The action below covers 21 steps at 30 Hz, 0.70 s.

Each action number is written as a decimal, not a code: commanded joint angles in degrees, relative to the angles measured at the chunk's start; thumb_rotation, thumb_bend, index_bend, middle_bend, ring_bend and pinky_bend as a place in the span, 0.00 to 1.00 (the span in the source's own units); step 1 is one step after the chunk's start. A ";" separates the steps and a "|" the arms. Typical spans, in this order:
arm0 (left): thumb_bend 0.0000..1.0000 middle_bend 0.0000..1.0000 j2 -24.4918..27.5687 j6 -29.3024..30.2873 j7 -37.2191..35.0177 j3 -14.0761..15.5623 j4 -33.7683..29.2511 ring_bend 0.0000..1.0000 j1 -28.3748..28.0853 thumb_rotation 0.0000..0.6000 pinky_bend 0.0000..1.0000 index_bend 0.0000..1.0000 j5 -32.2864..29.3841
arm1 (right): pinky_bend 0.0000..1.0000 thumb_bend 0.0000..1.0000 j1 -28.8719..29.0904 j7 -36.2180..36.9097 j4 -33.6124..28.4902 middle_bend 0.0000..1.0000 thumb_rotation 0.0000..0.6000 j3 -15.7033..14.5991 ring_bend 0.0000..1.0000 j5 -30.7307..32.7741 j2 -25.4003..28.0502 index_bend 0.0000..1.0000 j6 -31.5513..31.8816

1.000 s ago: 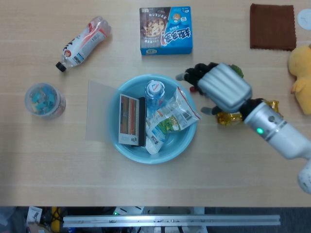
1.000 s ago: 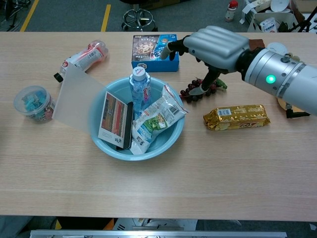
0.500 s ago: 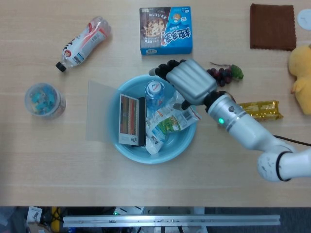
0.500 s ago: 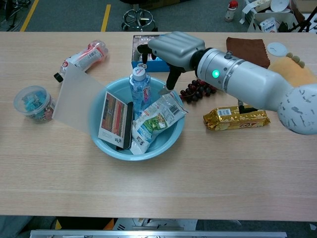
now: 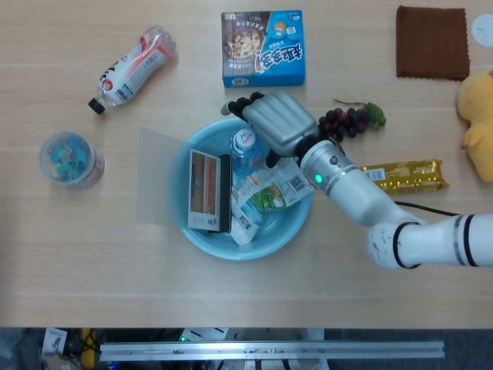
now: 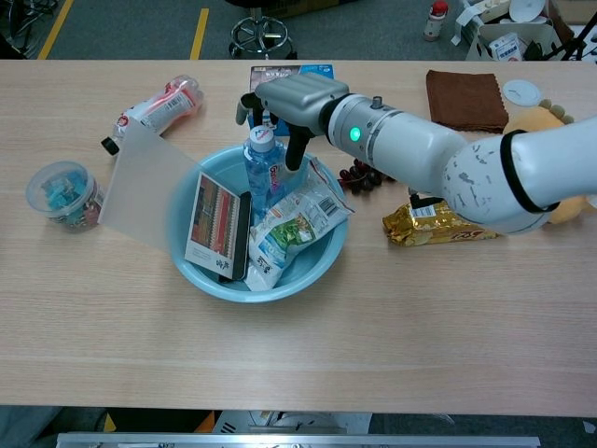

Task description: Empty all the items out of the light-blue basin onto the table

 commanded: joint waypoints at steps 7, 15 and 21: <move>0.31 0.23 -0.13 -0.32 -0.64 -0.02 0.73 0.19 0.11 1.00 0.17 0.13 -0.29 | 0.58 0.09 1.65 0.27 0.66 0.42 1.00 -1.53 0.39 1.71 -0.83 0.37 0.42; 0.31 0.23 -0.28 -0.32 -0.97 -0.05 1.02 0.19 0.15 1.00 0.17 0.13 -0.12 | 0.70 0.22 2.42 0.83 0.80 0.52 1.00 -2.11 0.53 2.37 -1.12 0.51 2.04; 0.31 0.22 -0.31 -0.33 -0.98 -0.04 1.07 0.19 0.30 1.00 0.17 0.13 -0.23 | 0.76 0.30 2.15 2.33 0.93 0.57 1.00 -2.33 0.60 1.74 -1.17 0.58 2.62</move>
